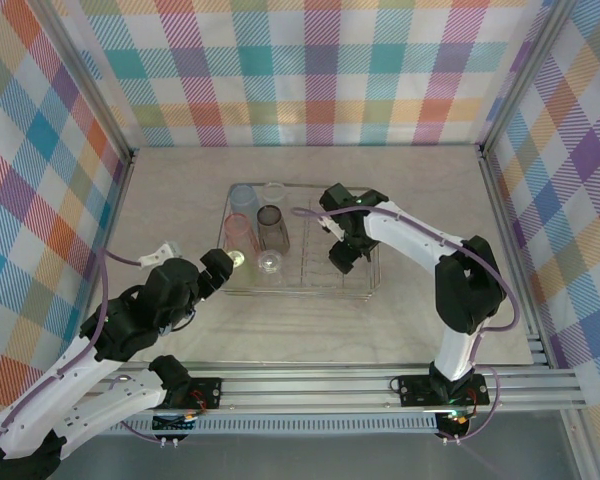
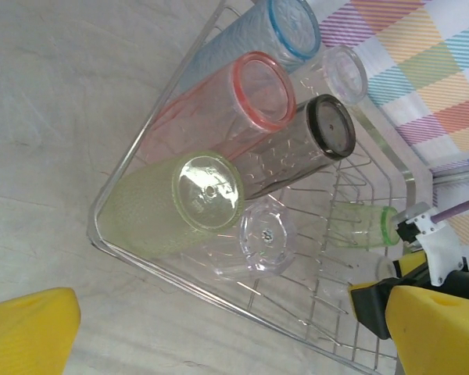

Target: Load the cups into the dish rack

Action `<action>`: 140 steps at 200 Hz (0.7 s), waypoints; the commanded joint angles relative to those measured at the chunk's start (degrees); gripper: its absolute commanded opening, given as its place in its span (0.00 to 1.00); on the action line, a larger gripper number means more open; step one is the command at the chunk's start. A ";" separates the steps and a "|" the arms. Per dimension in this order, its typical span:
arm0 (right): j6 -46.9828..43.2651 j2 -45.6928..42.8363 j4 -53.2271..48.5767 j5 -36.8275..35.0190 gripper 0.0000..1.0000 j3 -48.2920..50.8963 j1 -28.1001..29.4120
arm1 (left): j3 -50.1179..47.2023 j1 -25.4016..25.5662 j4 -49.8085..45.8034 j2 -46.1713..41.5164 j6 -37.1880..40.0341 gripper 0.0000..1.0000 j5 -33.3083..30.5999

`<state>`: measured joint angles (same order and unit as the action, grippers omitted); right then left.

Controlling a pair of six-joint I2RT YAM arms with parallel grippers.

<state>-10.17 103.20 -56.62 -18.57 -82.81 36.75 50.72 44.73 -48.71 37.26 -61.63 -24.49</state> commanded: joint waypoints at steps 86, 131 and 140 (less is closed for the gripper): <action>7.37 -18.77 -0.10 2.02 0.99 -0.21 -3.08 | 8.22 -2.47 -5.41 7.44 33.07 1.00 -16.41; 13.70 -40.67 21.74 4.89 0.99 19.79 -21.24 | 8.52 -41.33 1.96 14.26 29.72 1.00 14.81; 14.09 -45.55 28.25 5.21 0.99 25.36 -24.38 | 7.05 -49.40 4.72 16.01 28.16 1.00 20.54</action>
<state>-0.38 66.43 -43.46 -15.70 -67.90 19.05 60.07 13.56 -49.28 51.59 -32.36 -24.03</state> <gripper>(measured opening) 0.987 0.997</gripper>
